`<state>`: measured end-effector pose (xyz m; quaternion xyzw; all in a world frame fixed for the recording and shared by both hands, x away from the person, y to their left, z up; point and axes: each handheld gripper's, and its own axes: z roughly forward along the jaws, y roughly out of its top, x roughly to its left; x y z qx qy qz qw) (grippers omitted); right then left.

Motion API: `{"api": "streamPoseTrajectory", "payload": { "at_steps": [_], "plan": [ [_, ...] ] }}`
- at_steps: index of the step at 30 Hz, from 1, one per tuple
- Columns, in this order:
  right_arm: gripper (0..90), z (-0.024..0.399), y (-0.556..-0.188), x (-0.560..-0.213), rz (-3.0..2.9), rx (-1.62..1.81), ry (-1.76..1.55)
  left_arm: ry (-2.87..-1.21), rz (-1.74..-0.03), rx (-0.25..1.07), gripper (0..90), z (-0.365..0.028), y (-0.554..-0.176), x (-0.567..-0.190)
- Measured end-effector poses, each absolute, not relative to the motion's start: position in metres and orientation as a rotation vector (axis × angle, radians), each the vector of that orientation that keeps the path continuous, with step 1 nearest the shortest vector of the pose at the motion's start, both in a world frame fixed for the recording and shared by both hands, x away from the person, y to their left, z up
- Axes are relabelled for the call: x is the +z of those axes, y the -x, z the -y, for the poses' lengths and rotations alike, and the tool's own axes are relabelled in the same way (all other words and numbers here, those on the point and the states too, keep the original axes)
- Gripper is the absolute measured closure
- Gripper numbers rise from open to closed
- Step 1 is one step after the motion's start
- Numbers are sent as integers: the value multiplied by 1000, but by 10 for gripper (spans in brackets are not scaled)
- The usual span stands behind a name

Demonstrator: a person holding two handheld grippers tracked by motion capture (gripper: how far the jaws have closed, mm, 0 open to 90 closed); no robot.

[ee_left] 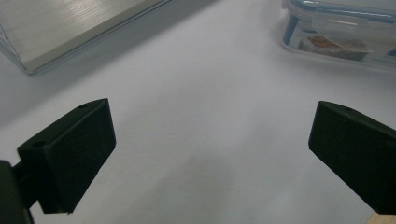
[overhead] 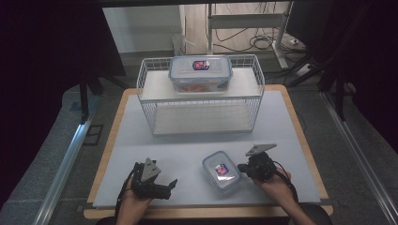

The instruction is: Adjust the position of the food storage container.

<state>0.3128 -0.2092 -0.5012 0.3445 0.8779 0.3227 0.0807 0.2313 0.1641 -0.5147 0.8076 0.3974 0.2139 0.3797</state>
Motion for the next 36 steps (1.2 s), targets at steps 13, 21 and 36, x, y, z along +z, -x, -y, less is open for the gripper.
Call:
{"api": "streamPoseTrajectory", "payload": {
  "at_steps": [13, 21, 36],
  "plan": [
    [889, 231, -262, -500, -2679, 1028, -1014, -2065, -1020, 553, 9, -163, -232, -514],
    [888, 212, -261, -501, -2727, 1034, -950, -2067, -1022, 554, 10, -164, -232, -515],
    [891, 202, -315, -504, -2652, 1012, -1015, -2059, -1050, 483, 18, -161, -237, -517]
  ]
}}
